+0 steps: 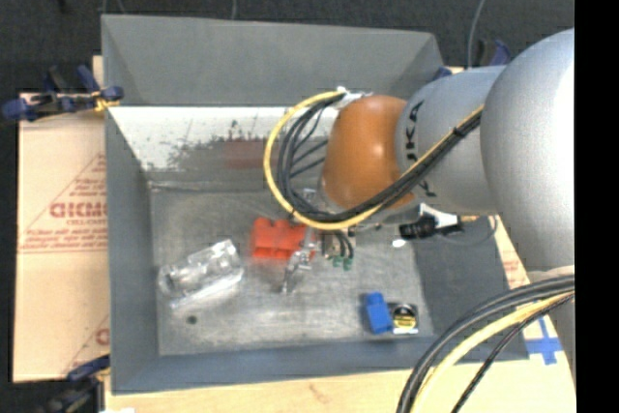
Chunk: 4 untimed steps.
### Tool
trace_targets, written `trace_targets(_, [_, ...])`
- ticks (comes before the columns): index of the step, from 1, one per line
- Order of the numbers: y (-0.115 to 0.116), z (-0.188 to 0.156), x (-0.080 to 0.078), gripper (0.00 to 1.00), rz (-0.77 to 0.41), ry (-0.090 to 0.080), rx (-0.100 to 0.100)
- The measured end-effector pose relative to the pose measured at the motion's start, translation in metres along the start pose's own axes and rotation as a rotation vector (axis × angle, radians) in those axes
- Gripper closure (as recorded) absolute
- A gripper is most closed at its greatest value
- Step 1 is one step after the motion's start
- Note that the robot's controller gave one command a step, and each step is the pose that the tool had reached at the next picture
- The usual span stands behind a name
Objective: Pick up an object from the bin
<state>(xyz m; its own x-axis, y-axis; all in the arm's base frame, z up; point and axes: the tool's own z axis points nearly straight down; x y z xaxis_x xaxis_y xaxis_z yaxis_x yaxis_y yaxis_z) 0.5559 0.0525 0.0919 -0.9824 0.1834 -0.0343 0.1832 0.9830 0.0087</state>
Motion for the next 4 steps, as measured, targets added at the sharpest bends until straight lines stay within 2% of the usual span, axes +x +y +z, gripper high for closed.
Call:
trace_targets(1, [0.0, 0.001, 0.0, 1.0, 0.002, 0.0, -0.001])
trace_targets(2, [0.002, -0.118, -0.024, 1.0, -0.001, 0.022, 0.004])
trace_targets(3, [0.001, -0.112, -0.022, 0.0, -0.001, 0.031, 0.008])
trace_targets(4, [-0.06, 0.0, -0.085, 0.0, -0.115, 0.035, 0.006])
